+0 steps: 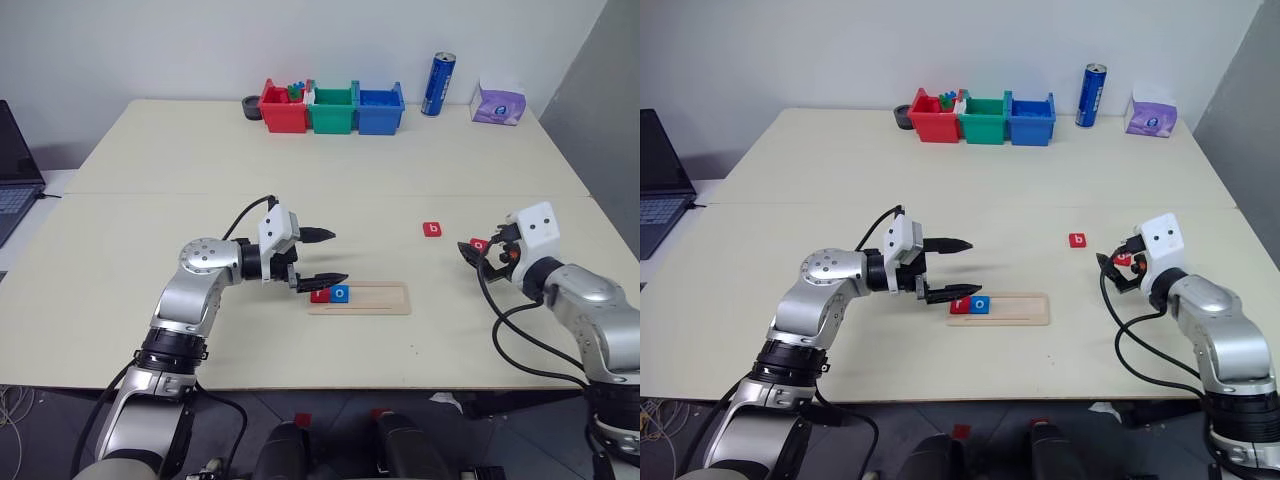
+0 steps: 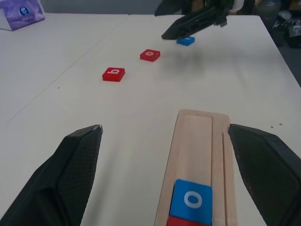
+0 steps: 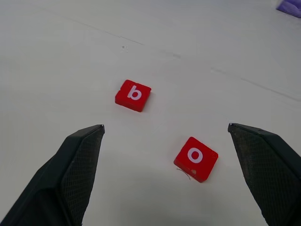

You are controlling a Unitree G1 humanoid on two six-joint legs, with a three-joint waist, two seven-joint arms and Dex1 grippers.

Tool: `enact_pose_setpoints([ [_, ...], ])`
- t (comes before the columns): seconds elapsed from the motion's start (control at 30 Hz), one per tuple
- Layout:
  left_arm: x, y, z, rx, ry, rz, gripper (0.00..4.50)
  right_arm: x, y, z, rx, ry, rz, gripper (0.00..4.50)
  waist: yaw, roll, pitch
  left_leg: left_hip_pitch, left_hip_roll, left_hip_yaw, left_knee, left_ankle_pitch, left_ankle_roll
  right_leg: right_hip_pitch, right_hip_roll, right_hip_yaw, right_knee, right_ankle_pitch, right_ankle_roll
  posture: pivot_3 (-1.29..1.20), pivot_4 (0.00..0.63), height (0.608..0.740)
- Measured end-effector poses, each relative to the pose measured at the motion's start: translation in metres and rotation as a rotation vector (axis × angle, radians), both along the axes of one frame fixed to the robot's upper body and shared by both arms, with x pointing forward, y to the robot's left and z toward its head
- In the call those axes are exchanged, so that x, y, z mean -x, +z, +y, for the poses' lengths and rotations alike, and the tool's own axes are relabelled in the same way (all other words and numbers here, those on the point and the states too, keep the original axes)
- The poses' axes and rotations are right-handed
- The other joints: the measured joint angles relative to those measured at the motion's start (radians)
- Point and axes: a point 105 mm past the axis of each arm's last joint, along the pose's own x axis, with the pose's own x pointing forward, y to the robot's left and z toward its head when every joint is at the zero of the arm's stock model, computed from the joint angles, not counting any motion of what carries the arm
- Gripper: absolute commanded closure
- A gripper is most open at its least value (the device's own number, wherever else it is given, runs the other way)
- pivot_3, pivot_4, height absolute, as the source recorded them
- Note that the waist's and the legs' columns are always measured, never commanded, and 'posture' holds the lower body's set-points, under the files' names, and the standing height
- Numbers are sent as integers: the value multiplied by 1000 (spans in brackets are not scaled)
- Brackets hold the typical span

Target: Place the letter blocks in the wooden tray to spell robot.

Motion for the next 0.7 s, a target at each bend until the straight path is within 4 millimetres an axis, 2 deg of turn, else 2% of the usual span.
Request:
enact_pose_setpoints([
  [0.13,2,-2,-4,-5,-15,8,6,-5,-2,-3,-31,-93,11,0,0,0,0,0,0,0,0,0,0,0,0,0,0,0,0,0,150,740],
  [0.23,1,-2,-4,-5,-15,9,6,-6,6,-22,-21,-190,-12,0,1,0,0,0,0,1,0,0,0,0,0,0,-1,0,0,0,150,740],
  [0.33,0,-3,-3,-4,-12,13,6,-6,5,-27,-21,-219,-3,0,1,0,0,0,0,1,0,0,0,0,0,0,-1,0,0,0,150,740],
  [0.57,-5,-3,-1,3,27,7,6,-10,7,-18,-51,-198,0,0,-1,0,0,0,0,1,0,0,0,0,0,0,-1,0,0,0,150,740],
  [0.7,-18,0,2,32,115,-6,6,-15,12,-3,-60,-146,-13,0,-1,0,0,0,0,1,0,0,0,0,0,0,-1,0,0,0,150,740],
])
